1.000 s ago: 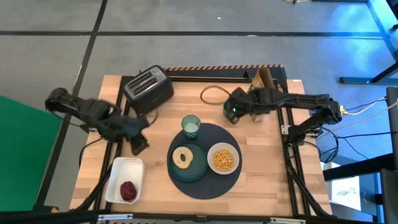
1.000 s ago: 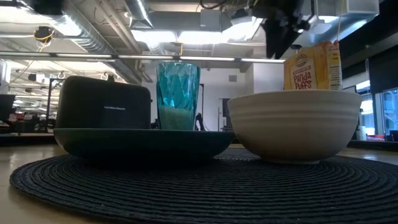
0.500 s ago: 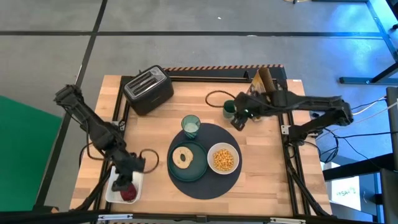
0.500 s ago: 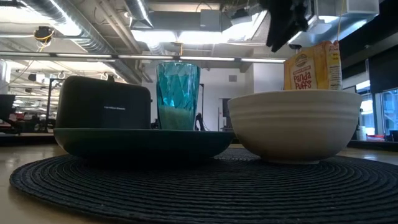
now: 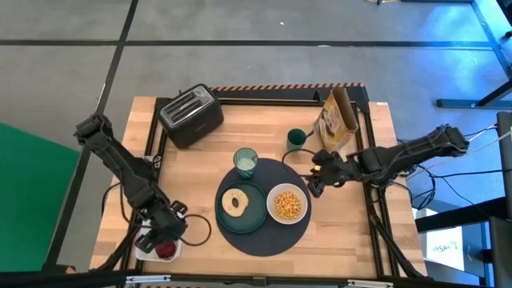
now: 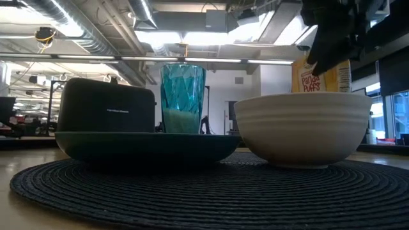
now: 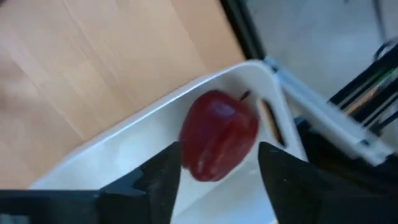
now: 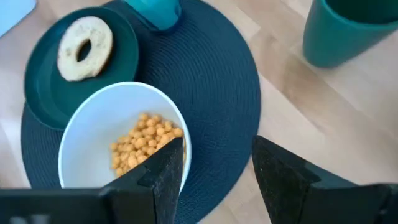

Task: Arrange a breakfast setting
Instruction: Put the red apple on the blue plate

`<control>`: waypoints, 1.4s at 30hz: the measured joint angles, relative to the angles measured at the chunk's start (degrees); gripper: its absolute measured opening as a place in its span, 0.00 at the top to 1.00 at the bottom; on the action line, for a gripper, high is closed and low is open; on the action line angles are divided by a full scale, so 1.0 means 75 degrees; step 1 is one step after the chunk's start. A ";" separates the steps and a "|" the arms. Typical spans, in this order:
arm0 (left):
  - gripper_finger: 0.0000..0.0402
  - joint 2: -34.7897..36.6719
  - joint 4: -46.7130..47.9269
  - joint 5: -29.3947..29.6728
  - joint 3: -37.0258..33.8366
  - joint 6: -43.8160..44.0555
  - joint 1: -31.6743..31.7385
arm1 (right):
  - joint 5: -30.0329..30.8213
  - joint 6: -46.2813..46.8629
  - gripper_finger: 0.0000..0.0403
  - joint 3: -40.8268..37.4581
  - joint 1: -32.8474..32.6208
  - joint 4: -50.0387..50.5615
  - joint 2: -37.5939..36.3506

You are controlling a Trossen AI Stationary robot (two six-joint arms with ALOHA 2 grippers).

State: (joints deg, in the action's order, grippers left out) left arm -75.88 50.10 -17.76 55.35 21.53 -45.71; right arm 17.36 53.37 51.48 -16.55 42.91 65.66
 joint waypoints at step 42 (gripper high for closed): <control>0.27 -0.2237 -0.0148 0.0203 0.0003 -0.0745 -0.1263 | 0.0599 0.0598 0.55 0.0006 0.0008 -0.0666 0.0014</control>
State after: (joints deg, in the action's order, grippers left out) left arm -92.65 48.99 -16.24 55.37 15.95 -55.18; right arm 21.85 57.86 51.53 -16.49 37.92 65.76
